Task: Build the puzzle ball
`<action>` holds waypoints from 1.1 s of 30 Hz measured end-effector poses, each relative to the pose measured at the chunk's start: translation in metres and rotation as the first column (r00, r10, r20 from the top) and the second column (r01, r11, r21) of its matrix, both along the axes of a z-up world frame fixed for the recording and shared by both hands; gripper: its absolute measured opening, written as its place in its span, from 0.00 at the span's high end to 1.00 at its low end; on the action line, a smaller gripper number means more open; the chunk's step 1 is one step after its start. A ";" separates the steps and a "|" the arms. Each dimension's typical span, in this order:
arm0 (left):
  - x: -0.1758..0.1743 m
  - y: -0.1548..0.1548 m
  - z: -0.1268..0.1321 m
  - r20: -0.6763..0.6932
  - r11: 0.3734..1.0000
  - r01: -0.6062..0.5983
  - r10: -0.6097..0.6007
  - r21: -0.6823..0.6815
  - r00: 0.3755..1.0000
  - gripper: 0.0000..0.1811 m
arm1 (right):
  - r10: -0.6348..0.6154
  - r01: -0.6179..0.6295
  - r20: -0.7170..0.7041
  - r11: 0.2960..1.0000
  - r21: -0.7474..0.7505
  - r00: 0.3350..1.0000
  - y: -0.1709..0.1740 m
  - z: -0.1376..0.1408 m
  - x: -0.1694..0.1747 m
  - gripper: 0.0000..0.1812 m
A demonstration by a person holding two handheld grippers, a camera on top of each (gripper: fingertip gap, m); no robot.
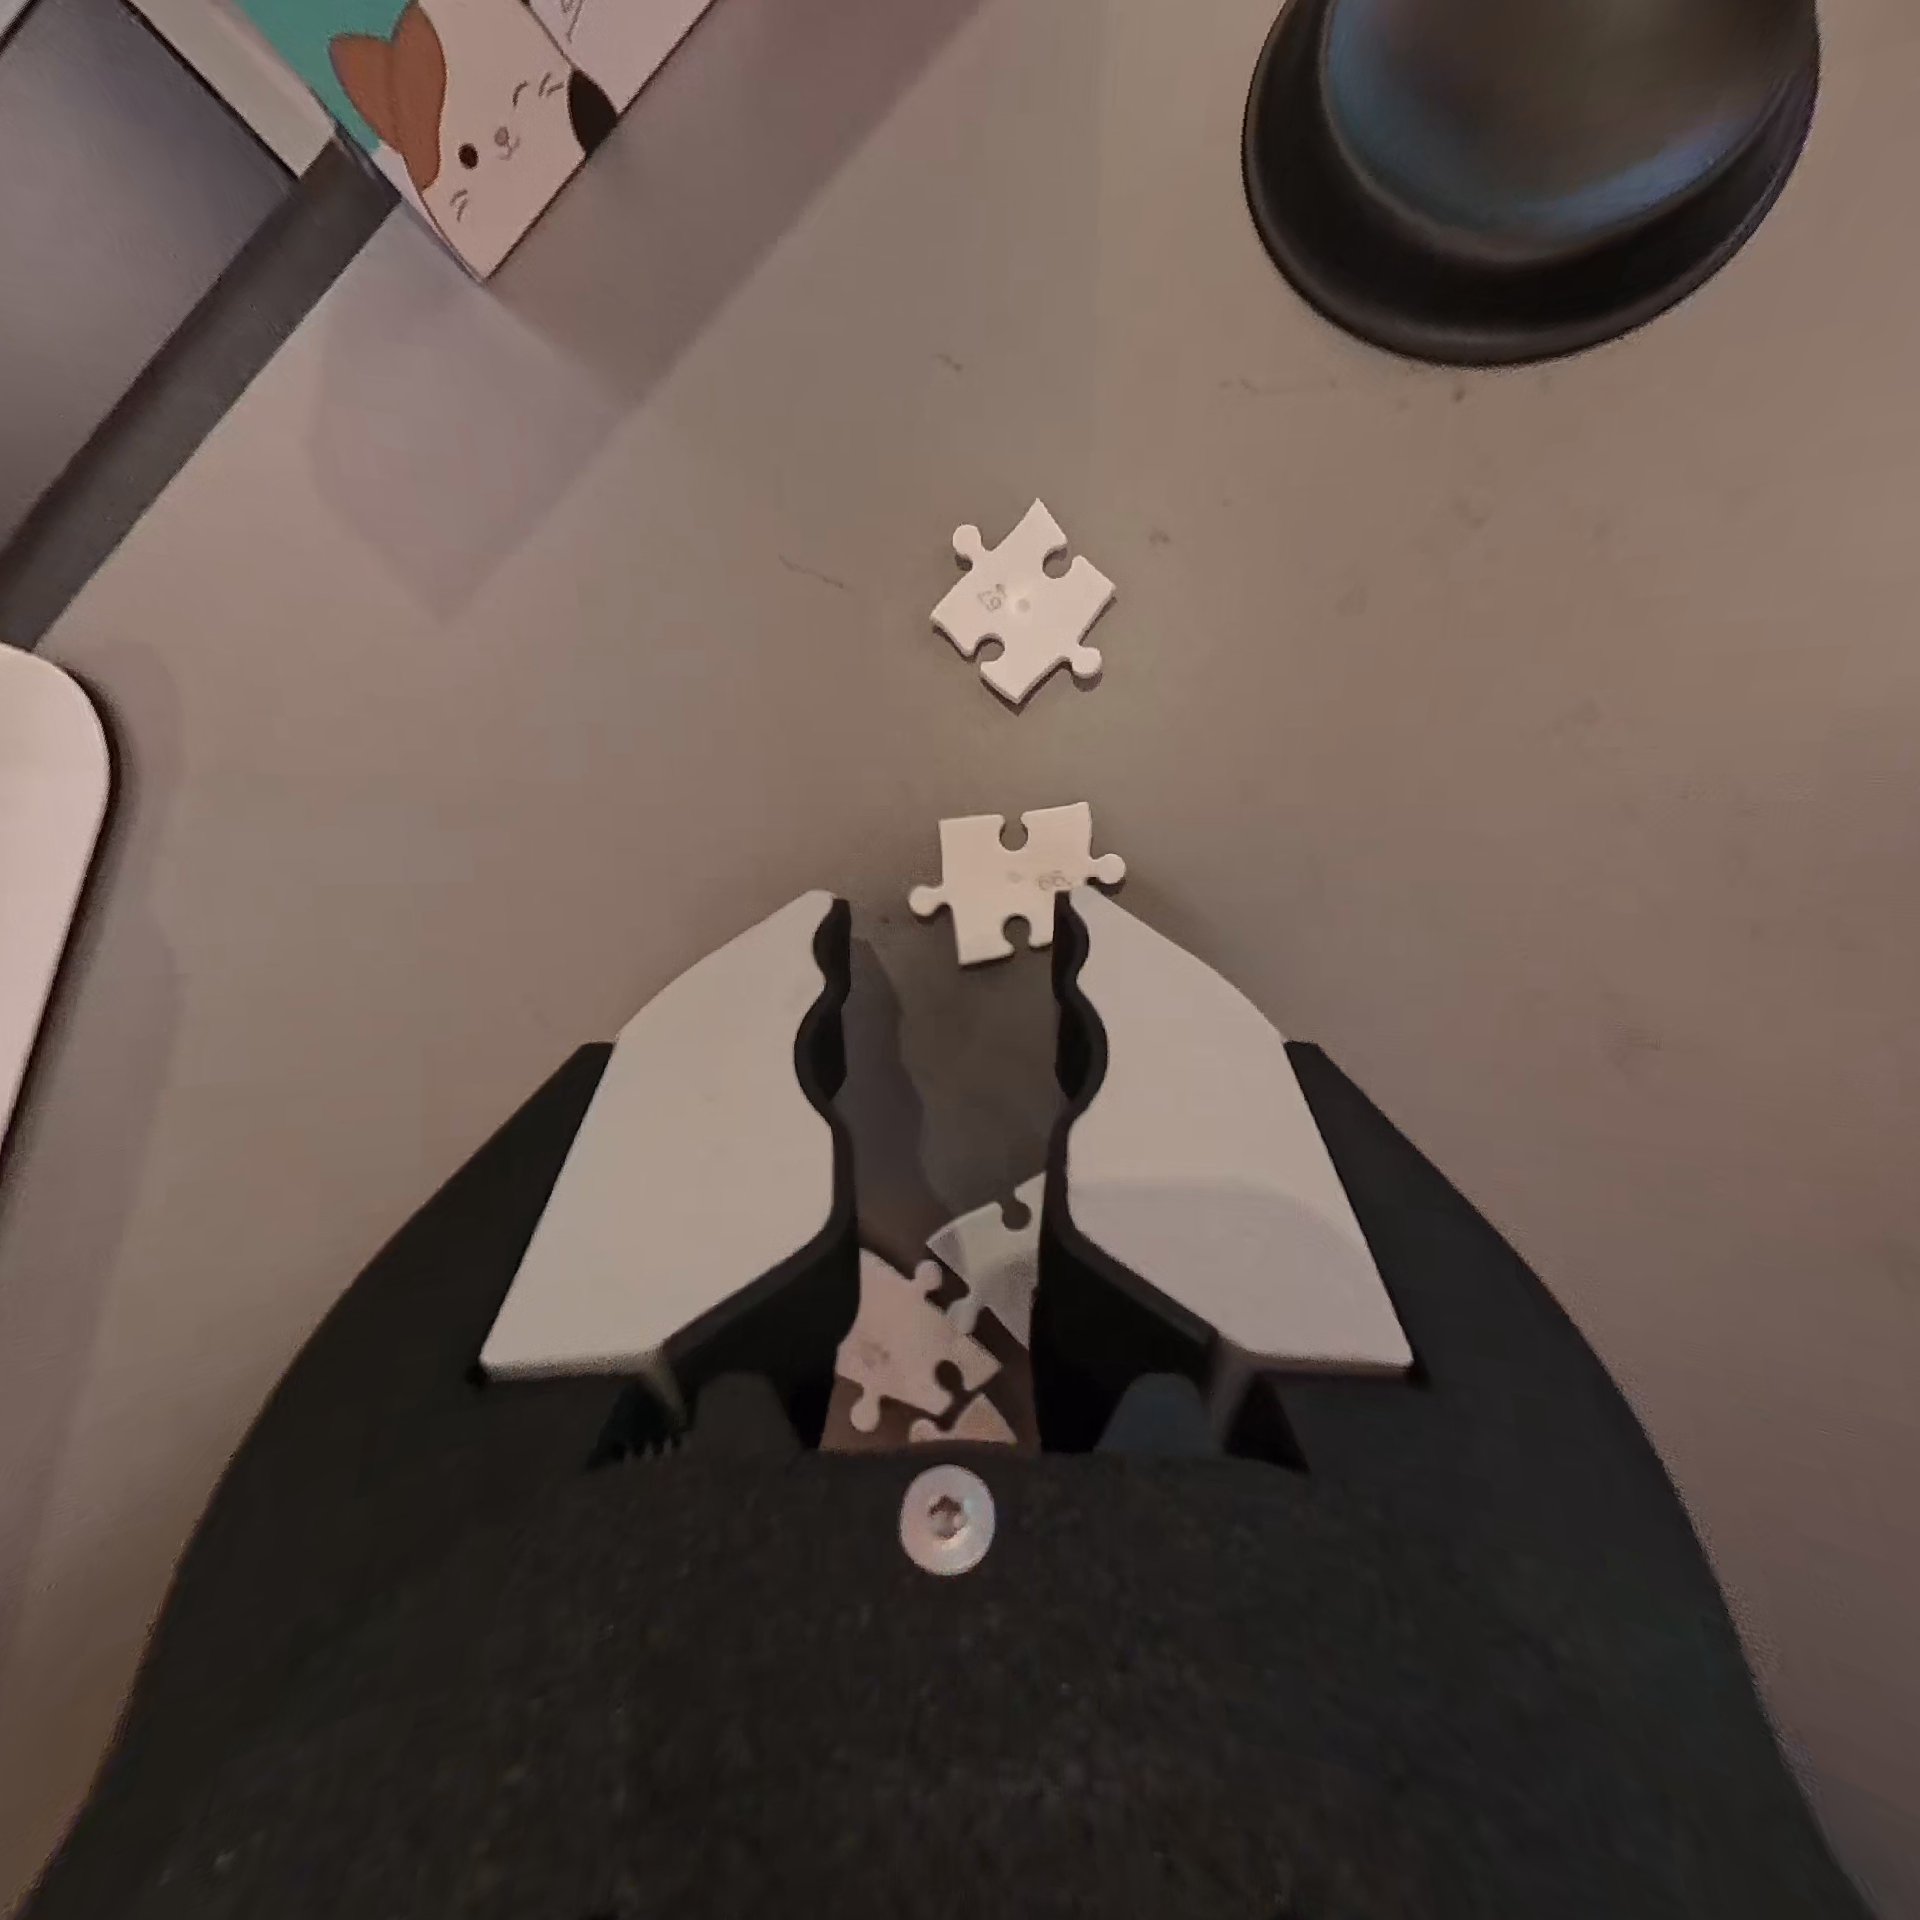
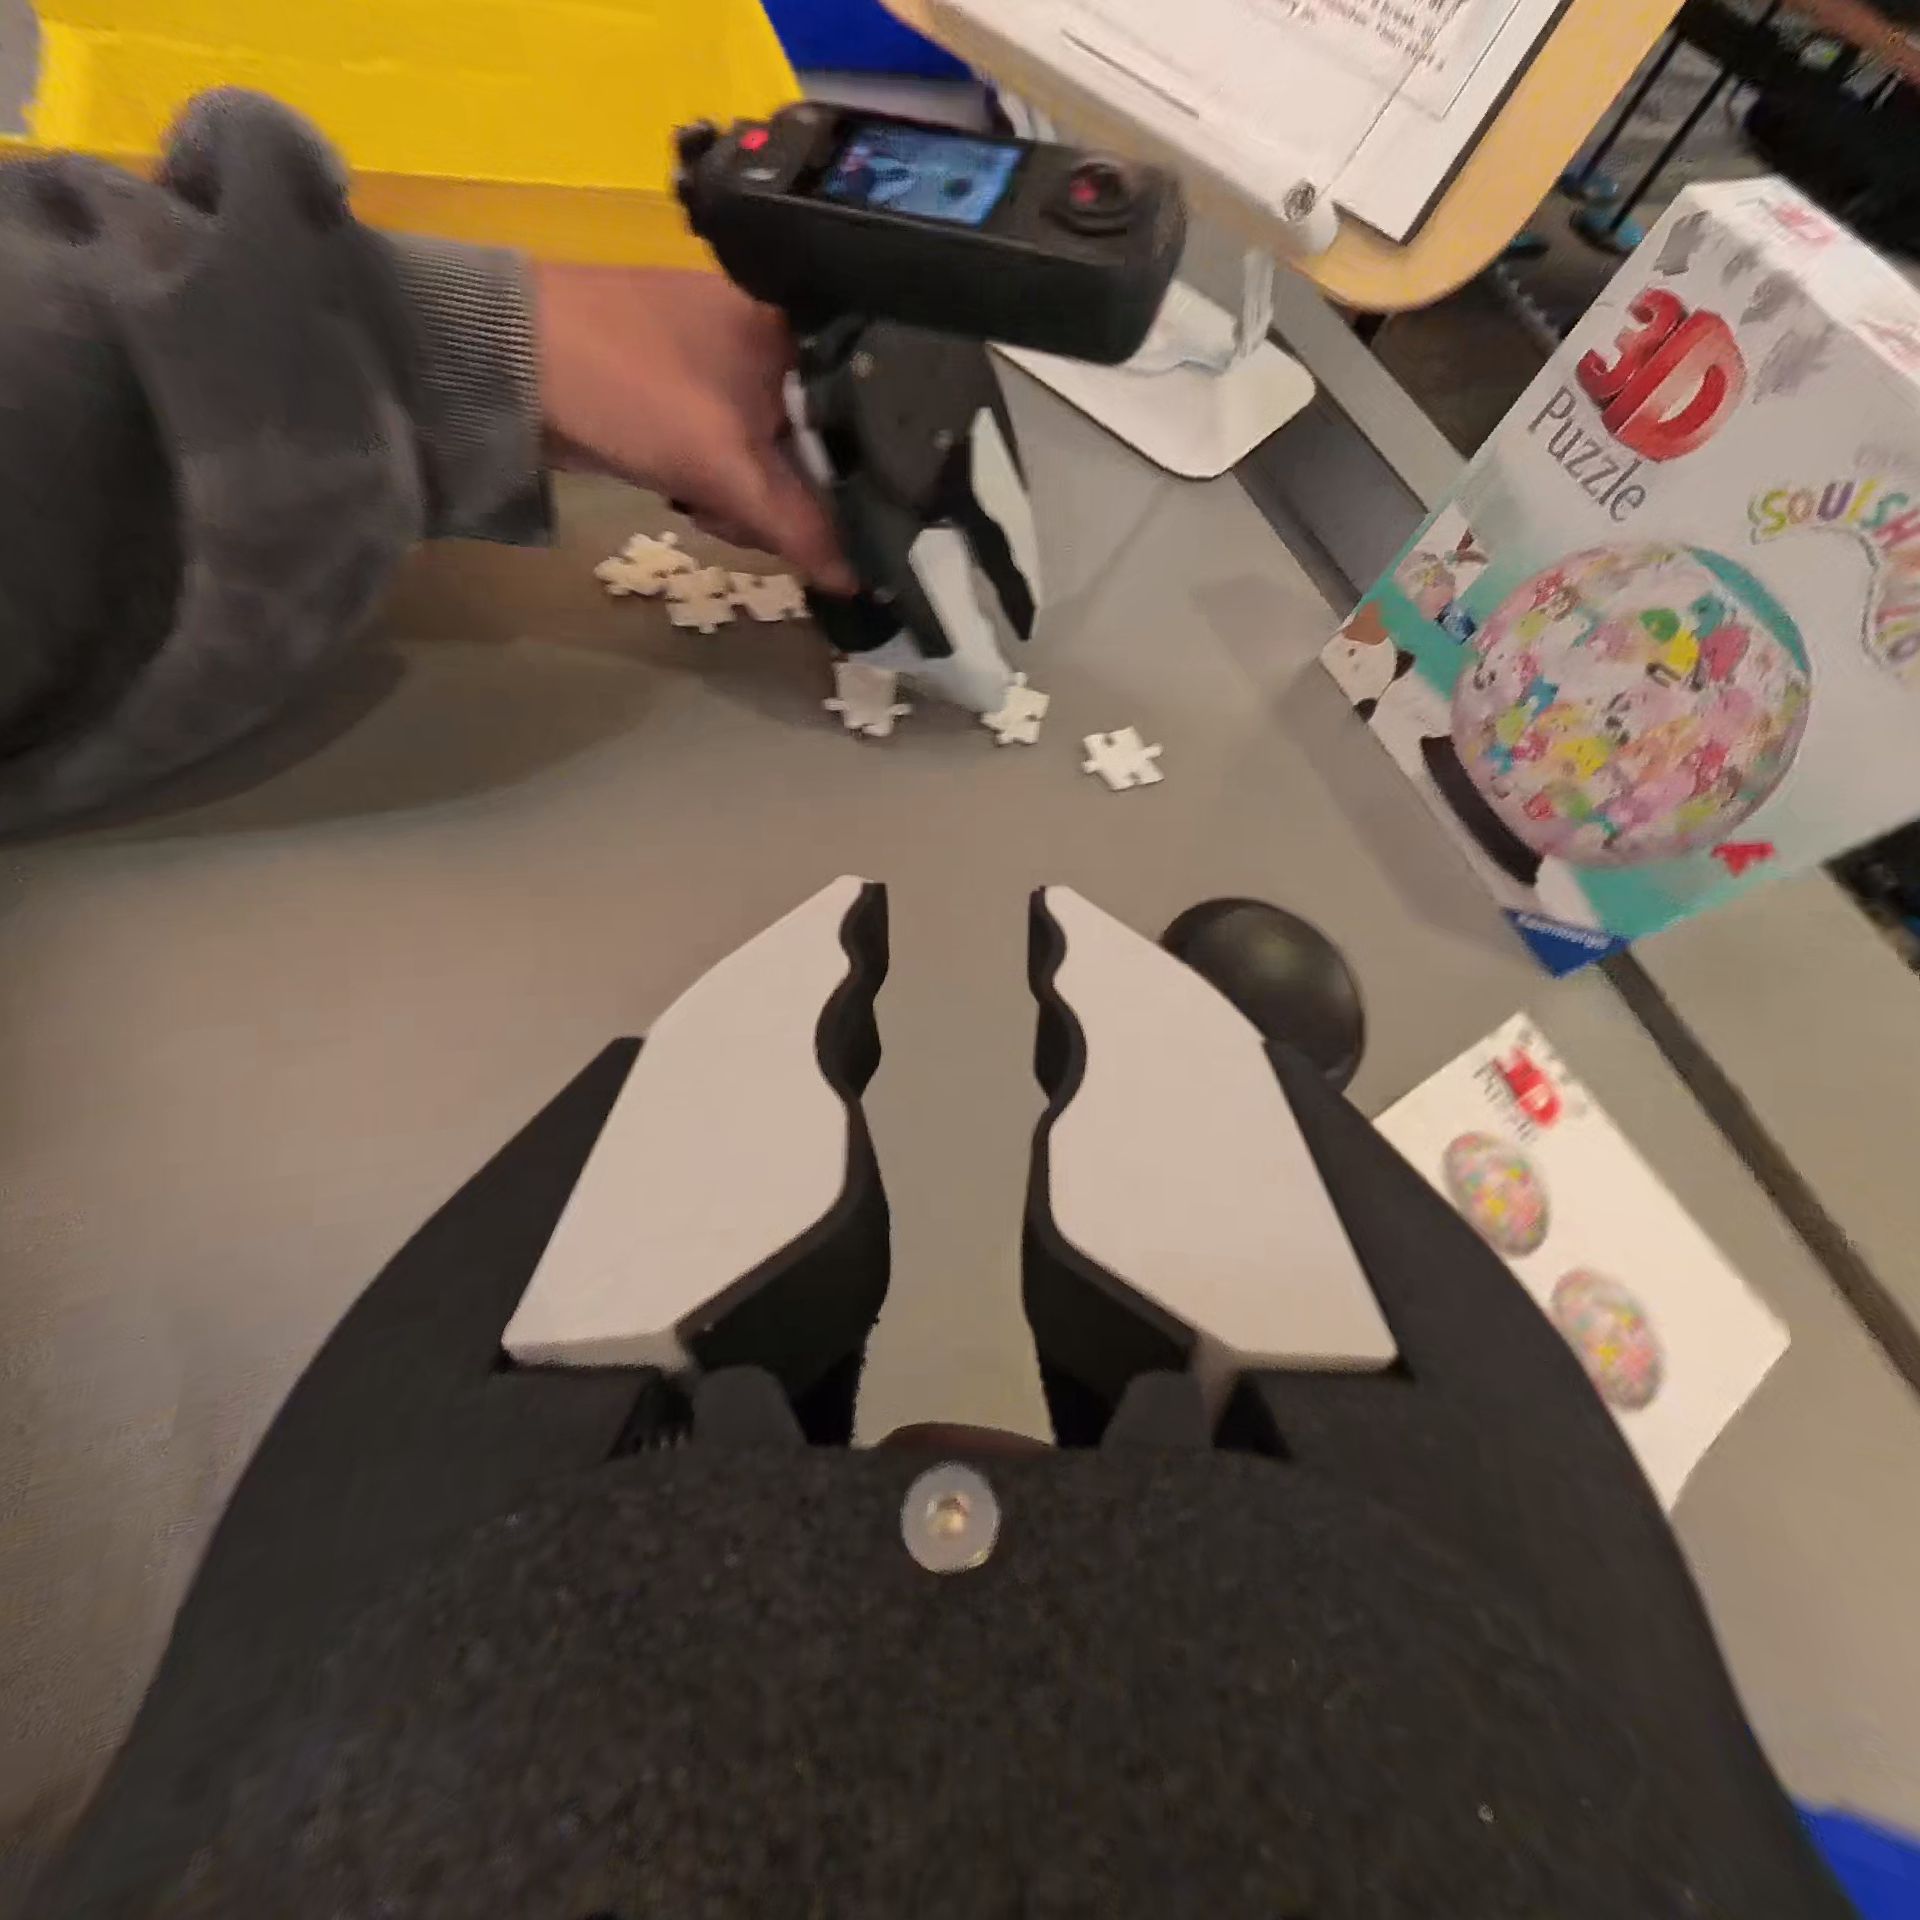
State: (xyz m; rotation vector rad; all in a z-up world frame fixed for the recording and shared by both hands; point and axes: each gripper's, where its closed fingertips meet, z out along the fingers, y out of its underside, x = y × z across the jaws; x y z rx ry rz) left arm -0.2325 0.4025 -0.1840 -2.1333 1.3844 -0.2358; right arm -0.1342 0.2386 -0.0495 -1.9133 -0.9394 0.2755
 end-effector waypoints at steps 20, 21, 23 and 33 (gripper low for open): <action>0.010 0.007 -0.005 0.185 0.977 -0.044 0.084 -0.208 0.979 0.88 | 0.255 -0.173 0.183 0.911 -0.373 0.949 0.175 -0.142 -0.041 0.77; 0.009 0.006 -0.008 0.175 0.976 -0.048 0.087 -0.212 0.981 0.89 | 0.257 -0.175 0.181 0.911 -0.373 0.949 0.176 -0.144 -0.042 0.77; 0.008 0.006 -0.008 0.175 0.976 -0.058 0.096 -0.210 0.980 0.94 | 0.246 -0.167 0.174 0.912 -0.375 0.954 0.179 -0.146 -0.044 0.77; -0.006 0.004 -0.006 0.192 0.960 -0.169 0.213 -0.222 0.958 1.00 | 0.257 -0.174 0.191 0.913 -0.368 0.947 0.172 -0.145 -0.043 0.79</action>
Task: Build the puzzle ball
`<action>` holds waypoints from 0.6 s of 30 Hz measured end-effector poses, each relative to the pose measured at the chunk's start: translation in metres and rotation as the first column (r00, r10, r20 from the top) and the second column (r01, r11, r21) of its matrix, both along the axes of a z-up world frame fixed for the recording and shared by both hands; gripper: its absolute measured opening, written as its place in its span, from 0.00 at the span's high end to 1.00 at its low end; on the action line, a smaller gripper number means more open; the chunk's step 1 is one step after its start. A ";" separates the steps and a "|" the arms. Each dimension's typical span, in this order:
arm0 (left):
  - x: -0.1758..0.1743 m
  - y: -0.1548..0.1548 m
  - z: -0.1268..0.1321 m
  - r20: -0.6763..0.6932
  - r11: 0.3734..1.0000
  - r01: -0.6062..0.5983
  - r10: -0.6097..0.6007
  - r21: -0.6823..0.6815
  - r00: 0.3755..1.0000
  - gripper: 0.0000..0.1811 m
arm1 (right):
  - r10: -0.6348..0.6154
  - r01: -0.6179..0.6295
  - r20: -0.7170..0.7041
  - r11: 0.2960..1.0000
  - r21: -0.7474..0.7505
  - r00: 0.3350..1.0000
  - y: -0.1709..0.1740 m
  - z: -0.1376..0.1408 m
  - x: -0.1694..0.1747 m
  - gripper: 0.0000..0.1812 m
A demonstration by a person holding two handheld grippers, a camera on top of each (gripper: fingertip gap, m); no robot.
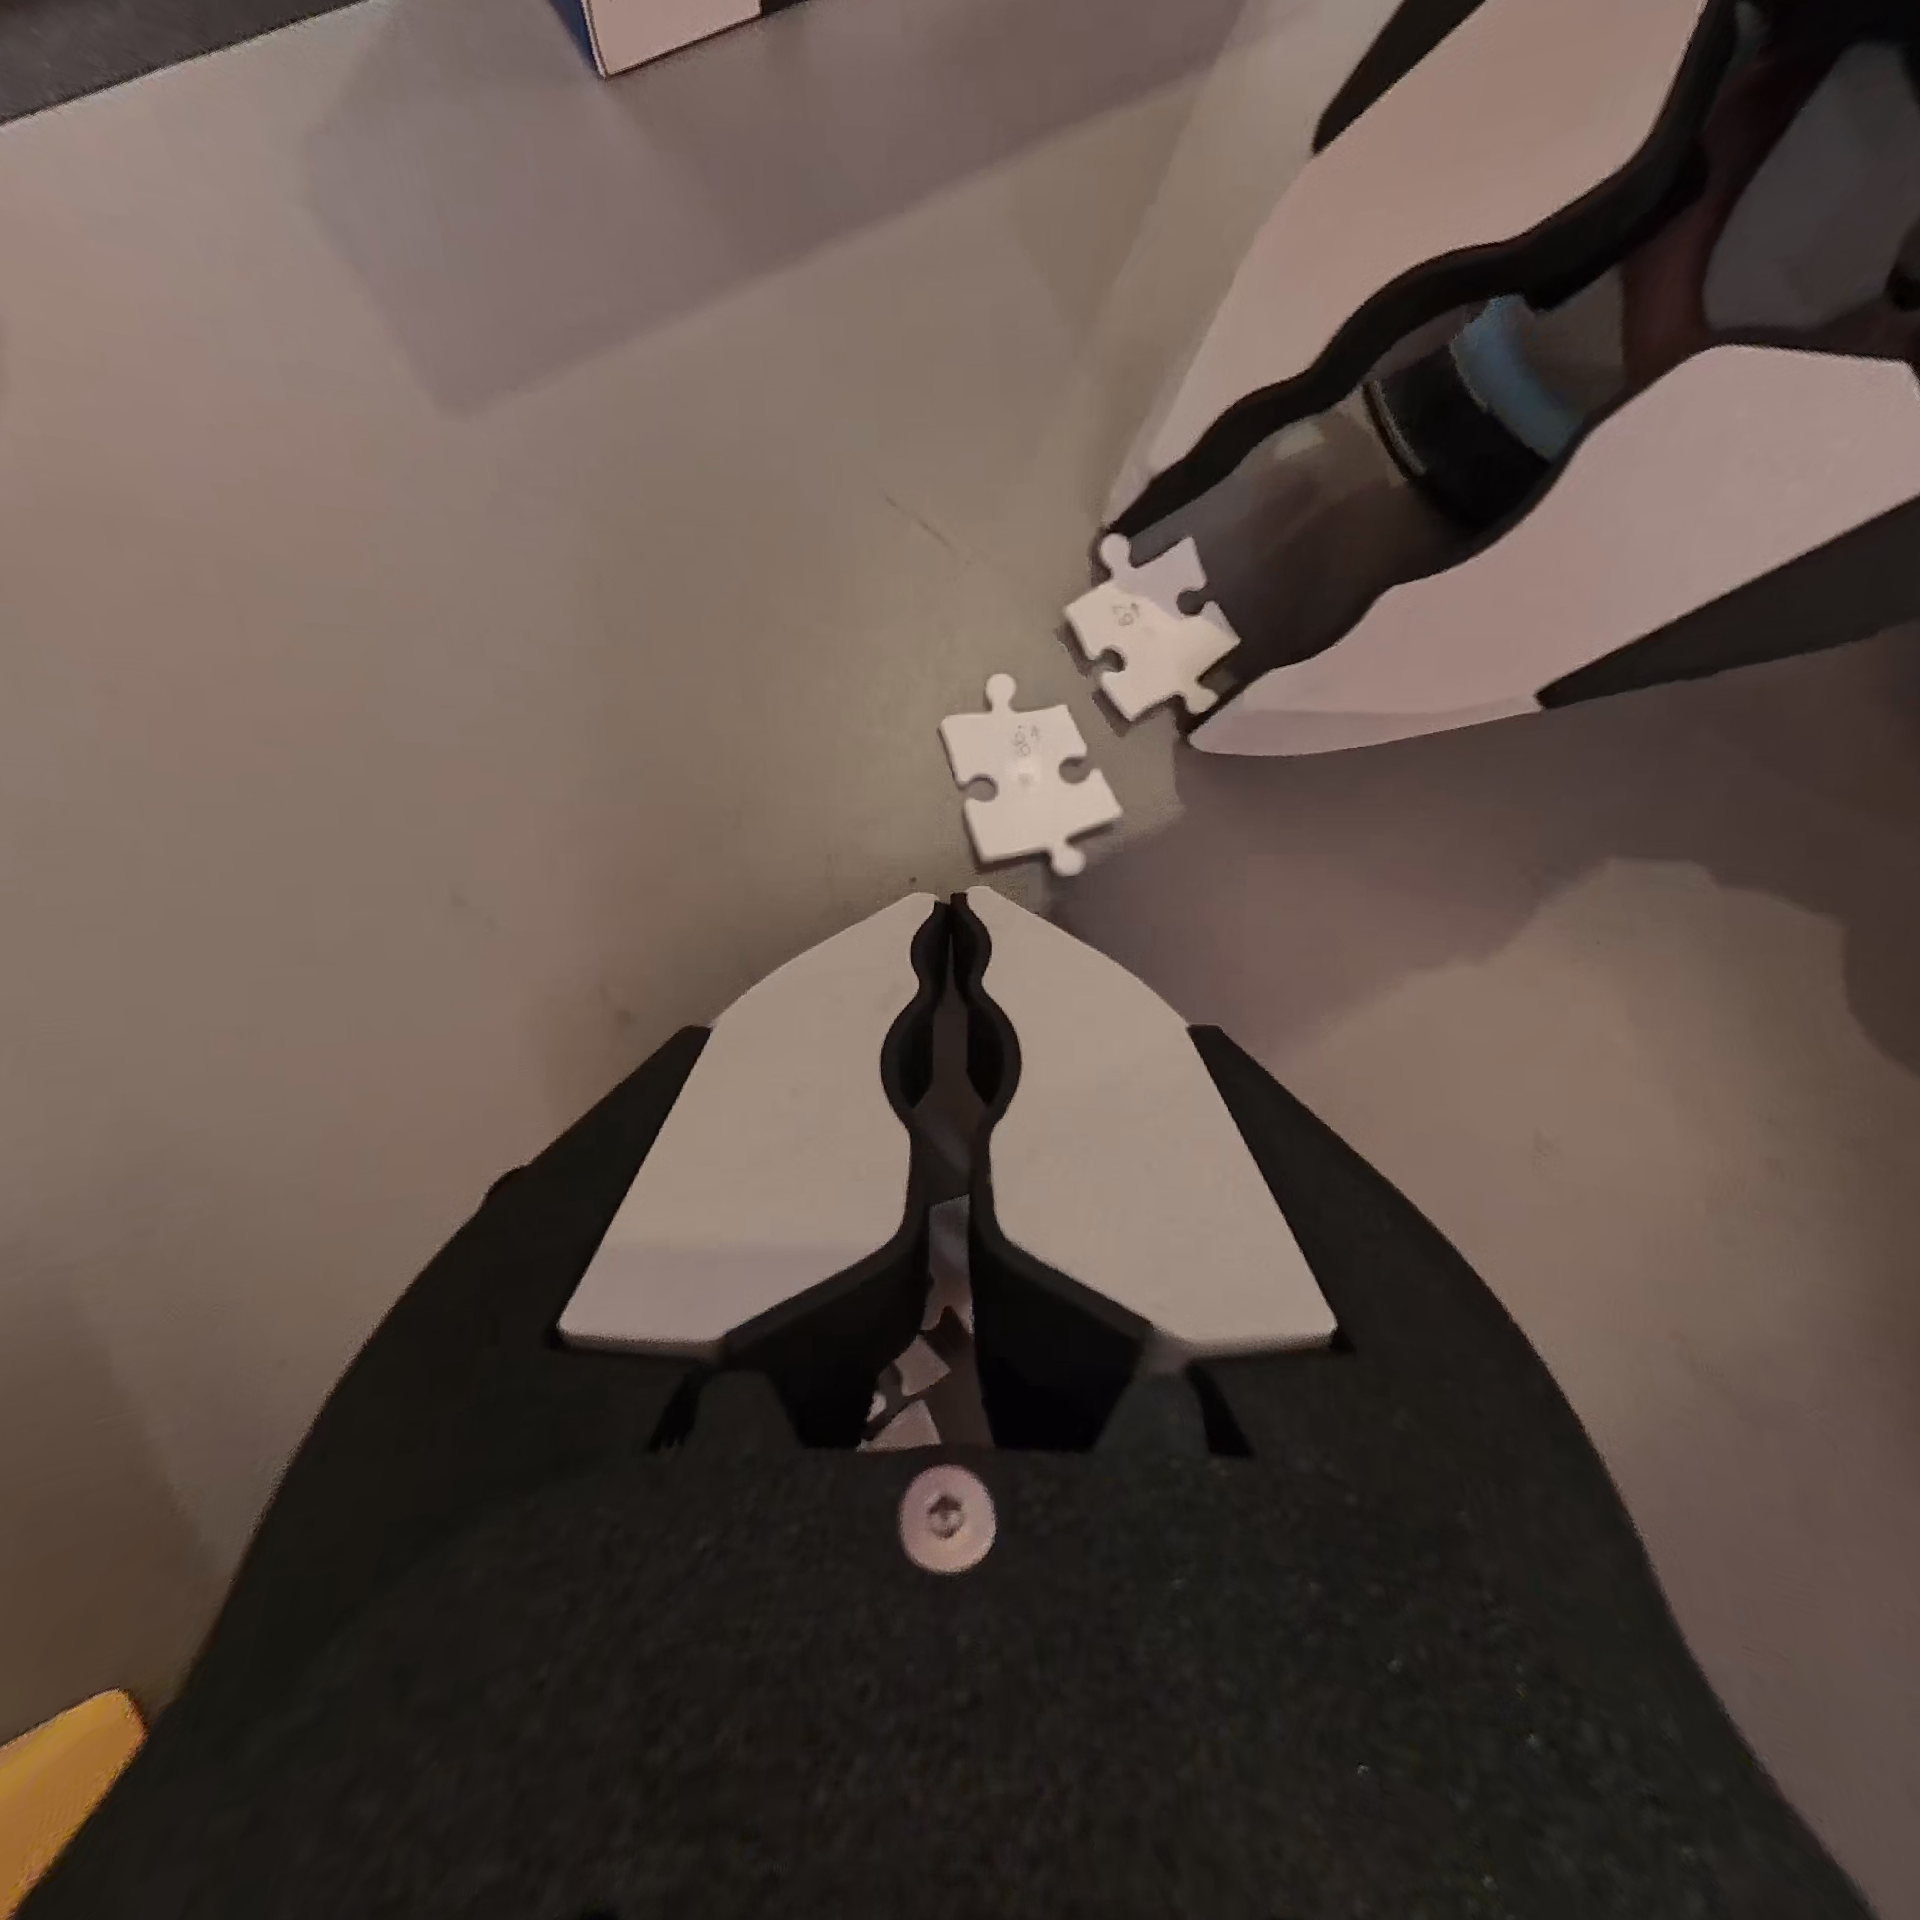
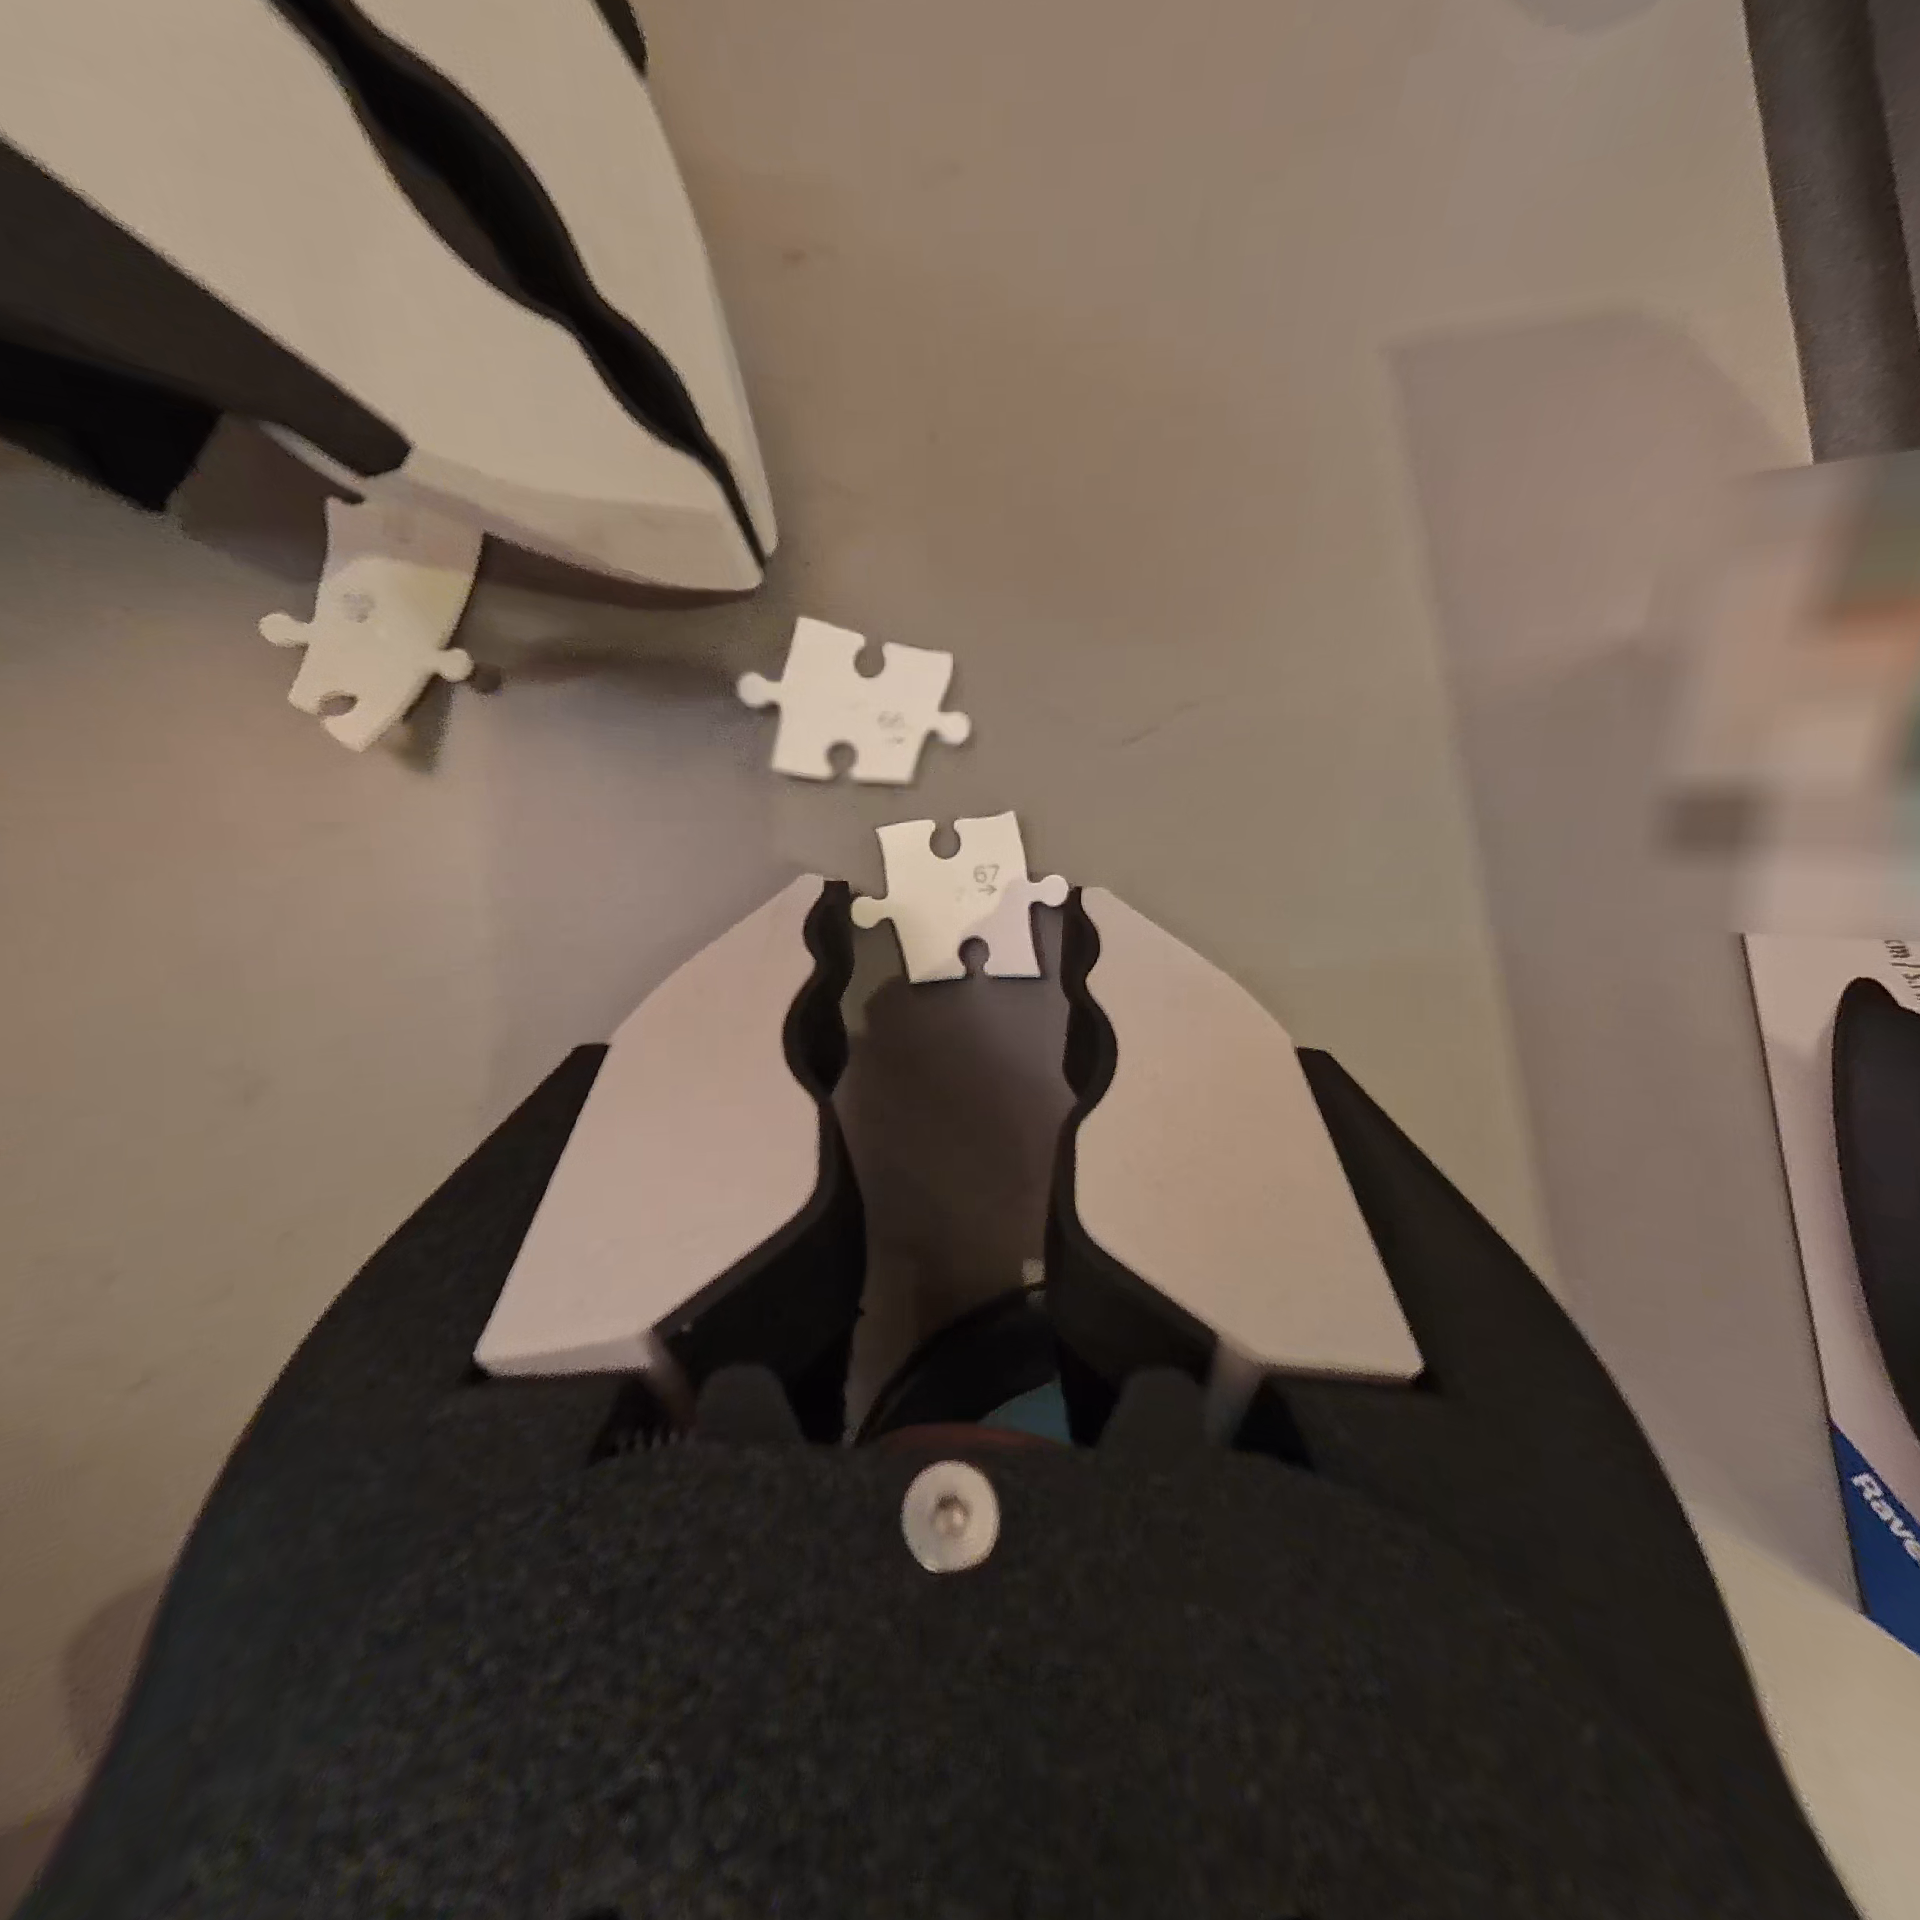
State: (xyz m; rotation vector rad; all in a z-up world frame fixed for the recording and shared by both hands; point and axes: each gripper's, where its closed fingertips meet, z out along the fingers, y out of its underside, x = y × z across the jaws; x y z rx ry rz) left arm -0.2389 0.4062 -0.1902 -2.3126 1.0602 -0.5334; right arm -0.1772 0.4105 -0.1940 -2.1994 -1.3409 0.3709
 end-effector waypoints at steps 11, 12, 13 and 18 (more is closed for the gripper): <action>0.024 0.014 -0.002 -0.085 0.986 0.147 -0.141 0.073 0.986 0.98 | 0.205 -0.204 0.068 0.979 -0.018 0.976 -0.003 0.023 0.004 0.79; 0.025 0.016 -0.003 -0.095 0.986 0.152 -0.144 0.076 0.985 0.99 | 0.217 -0.216 0.047 0.976 -0.036 0.975 -0.006 0.022 0.001 0.79; 0.027 0.017 -0.003 -0.099 0.985 0.157 -0.149 0.078 0.984 0.99 | 0.225 -0.224 0.038 0.974 -0.041 0.974 -0.009 0.020 -0.002 0.79; 0.022 0.020 0.000 -0.092 0.985 0.148 -0.139 0.089 0.986 0.96 | 0.239 -0.238 0.044 0.971 -0.011 0.970 -0.010 0.017 -0.007 0.79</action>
